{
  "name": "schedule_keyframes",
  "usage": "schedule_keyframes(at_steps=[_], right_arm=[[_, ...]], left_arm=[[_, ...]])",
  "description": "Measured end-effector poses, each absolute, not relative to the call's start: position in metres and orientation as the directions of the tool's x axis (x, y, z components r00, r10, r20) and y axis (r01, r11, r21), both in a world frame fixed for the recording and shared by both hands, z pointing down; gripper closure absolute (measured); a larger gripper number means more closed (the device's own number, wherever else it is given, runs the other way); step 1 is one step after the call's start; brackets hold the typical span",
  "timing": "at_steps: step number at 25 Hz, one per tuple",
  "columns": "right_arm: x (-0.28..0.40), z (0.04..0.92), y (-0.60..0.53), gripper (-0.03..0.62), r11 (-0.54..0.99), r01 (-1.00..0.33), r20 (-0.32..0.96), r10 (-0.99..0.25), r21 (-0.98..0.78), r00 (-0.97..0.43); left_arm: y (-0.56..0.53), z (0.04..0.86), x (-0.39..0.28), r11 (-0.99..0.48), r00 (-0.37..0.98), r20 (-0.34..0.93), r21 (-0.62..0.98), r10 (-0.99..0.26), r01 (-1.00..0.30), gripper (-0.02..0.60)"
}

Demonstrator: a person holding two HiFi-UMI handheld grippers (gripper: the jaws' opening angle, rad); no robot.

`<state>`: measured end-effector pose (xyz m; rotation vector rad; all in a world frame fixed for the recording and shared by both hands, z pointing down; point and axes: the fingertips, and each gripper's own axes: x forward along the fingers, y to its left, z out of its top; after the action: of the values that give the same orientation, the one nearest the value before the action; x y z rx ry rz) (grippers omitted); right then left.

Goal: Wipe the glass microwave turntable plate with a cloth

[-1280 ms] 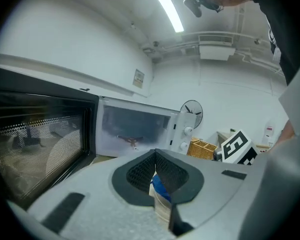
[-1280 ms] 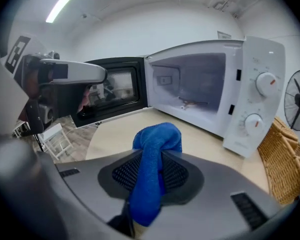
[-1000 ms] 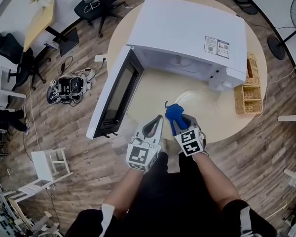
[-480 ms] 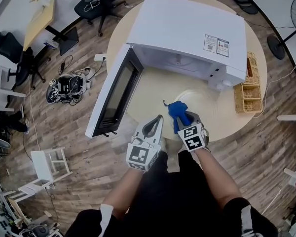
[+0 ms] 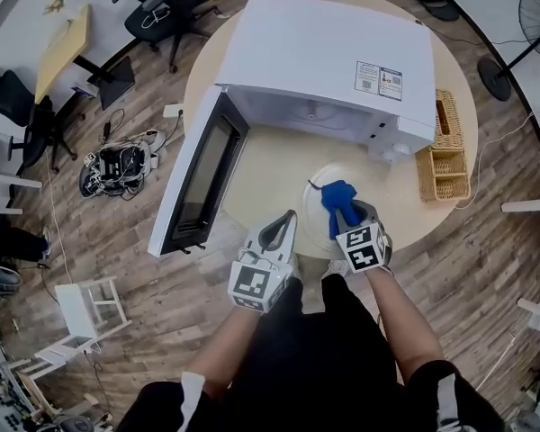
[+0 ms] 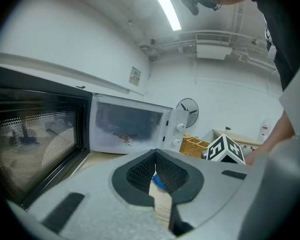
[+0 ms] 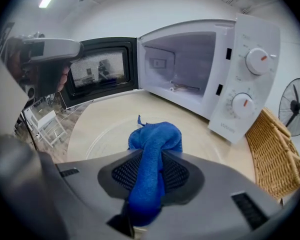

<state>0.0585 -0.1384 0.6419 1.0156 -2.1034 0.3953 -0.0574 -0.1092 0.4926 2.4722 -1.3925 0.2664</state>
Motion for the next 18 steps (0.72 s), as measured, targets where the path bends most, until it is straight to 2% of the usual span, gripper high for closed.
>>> schedule_keyframes(at_steps=[18], right_arm=[[0.161,0.642,-0.157,0.505,0.512,-0.839,0.758,-0.617,0.185,-0.21]], left_arm=[[-0.106,0.499,-0.046,-0.527,0.54,0.315,0.132,-0.781,-0.84,0.575]])
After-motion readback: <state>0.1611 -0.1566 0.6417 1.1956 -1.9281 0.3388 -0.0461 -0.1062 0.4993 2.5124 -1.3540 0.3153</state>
